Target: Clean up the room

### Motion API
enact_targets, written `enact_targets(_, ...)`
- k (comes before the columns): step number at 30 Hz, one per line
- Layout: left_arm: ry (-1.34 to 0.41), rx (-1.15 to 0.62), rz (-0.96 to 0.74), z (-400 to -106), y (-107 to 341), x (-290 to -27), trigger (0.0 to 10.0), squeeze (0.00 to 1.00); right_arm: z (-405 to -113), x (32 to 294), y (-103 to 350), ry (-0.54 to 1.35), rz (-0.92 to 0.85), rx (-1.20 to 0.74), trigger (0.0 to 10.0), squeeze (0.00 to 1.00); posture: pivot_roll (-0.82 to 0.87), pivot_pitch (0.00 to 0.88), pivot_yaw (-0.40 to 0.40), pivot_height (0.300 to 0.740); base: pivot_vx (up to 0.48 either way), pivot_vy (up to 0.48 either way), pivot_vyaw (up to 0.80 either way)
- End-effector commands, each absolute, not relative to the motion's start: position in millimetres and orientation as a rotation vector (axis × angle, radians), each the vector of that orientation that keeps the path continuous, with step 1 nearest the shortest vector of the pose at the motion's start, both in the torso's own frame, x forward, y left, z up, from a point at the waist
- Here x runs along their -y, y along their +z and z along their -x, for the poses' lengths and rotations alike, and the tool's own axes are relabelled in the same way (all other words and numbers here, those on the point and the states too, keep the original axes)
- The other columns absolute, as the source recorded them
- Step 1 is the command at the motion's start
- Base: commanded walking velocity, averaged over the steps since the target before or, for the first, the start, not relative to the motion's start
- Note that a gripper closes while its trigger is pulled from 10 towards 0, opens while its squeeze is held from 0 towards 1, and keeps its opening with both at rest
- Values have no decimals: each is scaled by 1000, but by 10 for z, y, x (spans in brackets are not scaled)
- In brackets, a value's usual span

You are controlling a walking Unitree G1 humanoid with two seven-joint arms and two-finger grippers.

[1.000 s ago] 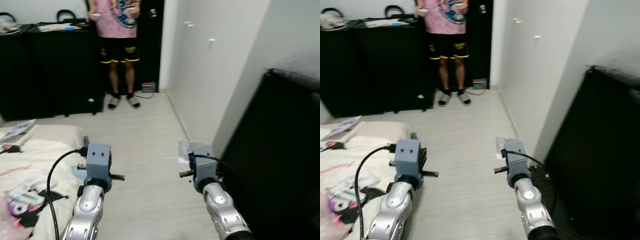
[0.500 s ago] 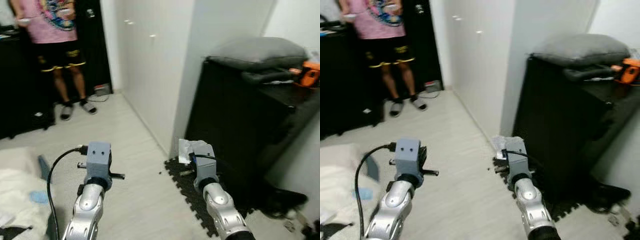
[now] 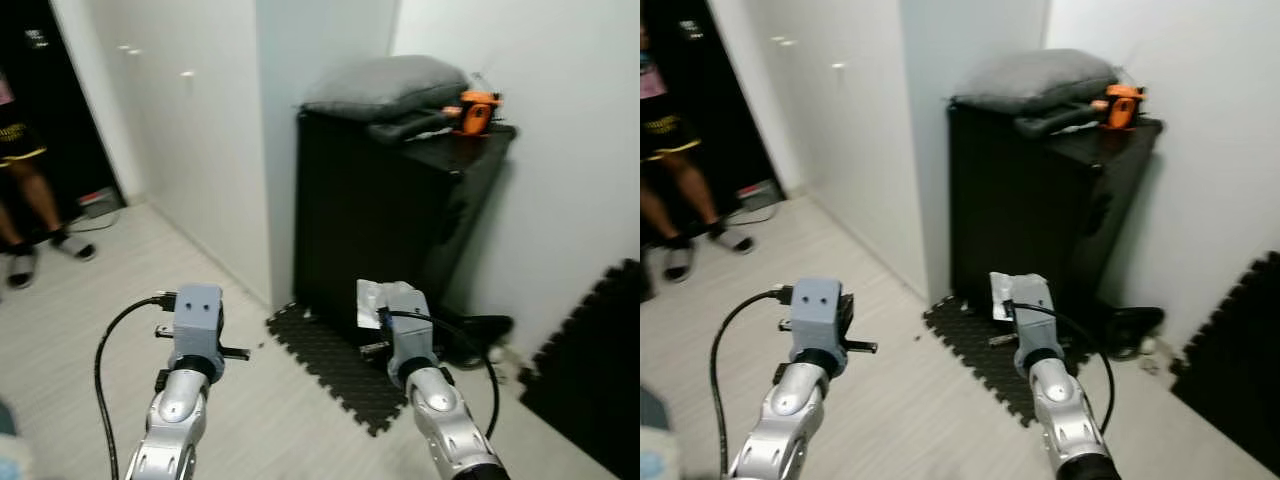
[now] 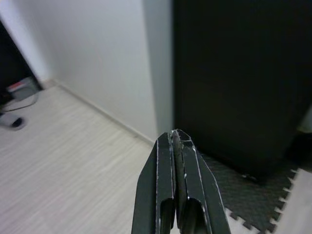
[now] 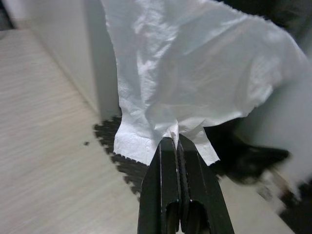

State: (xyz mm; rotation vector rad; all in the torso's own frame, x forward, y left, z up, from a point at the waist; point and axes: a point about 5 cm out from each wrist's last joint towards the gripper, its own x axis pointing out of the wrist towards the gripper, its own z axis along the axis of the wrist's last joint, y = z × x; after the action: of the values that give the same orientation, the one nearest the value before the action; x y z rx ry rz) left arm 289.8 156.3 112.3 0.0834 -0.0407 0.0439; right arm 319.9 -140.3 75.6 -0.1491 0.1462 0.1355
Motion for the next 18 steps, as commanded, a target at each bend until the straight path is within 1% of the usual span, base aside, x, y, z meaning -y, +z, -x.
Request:
enact_targets(1, 53, 24, -91, -2882, 1087, -1589, 10000, 0, -3168, 1383, 717, 135, 132, -159, 10000, 0, -29, 100, -9, 740, 0, 0, -800)
enact_targets(18, 46, 22, -93, -2891, 1090, -1579, 10000, 0, -3165, 1398, 713, 127, 131, -162, 10000, 0, -31, 102, -6, 740, 0, 0, -800)
